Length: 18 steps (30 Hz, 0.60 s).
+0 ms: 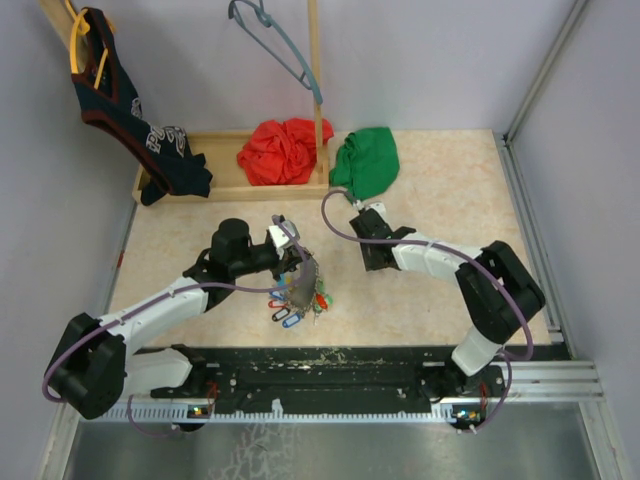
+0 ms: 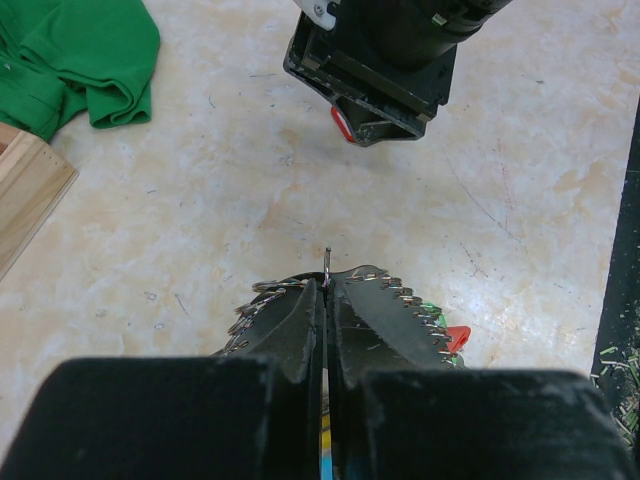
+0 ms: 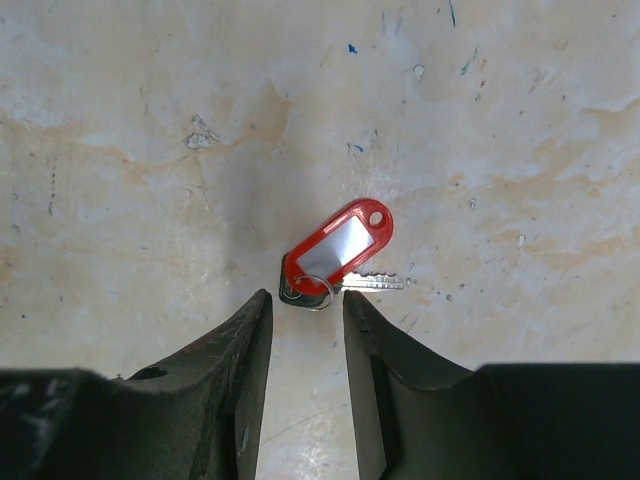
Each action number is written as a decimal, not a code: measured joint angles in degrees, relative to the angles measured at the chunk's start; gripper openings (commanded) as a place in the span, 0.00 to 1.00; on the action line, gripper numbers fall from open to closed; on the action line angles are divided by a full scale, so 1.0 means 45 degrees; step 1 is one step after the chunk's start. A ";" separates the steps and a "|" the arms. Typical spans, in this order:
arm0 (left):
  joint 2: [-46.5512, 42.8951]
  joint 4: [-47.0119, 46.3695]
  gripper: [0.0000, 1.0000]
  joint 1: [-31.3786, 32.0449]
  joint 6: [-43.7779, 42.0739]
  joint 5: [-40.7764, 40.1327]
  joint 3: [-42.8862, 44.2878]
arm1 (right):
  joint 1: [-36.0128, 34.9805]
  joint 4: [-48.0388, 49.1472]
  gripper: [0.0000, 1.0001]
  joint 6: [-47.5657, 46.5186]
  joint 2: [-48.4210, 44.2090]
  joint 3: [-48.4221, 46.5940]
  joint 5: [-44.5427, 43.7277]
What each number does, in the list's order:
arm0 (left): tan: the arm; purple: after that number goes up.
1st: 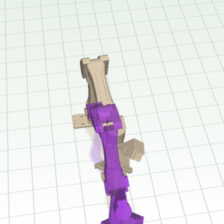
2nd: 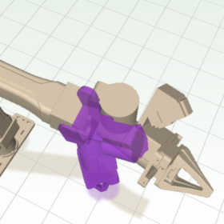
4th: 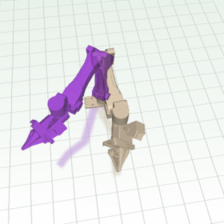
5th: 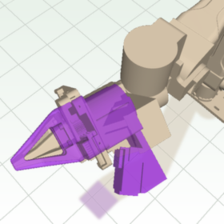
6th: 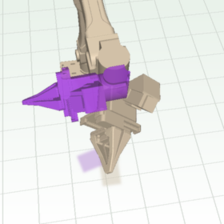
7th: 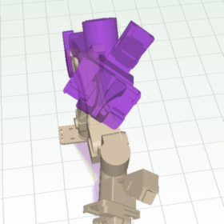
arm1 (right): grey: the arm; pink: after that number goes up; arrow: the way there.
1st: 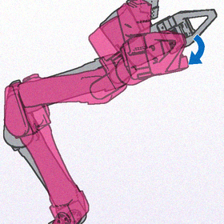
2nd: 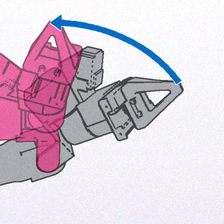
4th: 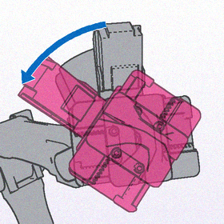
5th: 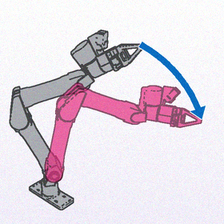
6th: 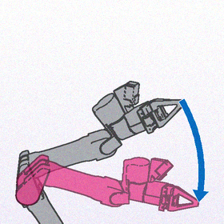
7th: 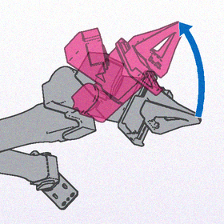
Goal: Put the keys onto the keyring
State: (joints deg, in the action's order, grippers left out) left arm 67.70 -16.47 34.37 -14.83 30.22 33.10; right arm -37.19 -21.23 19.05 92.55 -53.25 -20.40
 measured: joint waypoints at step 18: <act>-0.0005 0.0005 0.00 0.0000 0.0000 0.0000 0.0000 | 0.0078 0.0520 0.11 0.0000 0.0758 -0.0029 0.0087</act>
State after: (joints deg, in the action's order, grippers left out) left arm 67.68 -16.45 34.37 -14.83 30.22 33.10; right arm -36.84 -18.90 19.05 95.96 -53.39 -20.01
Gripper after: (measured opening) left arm 0.006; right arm 0.182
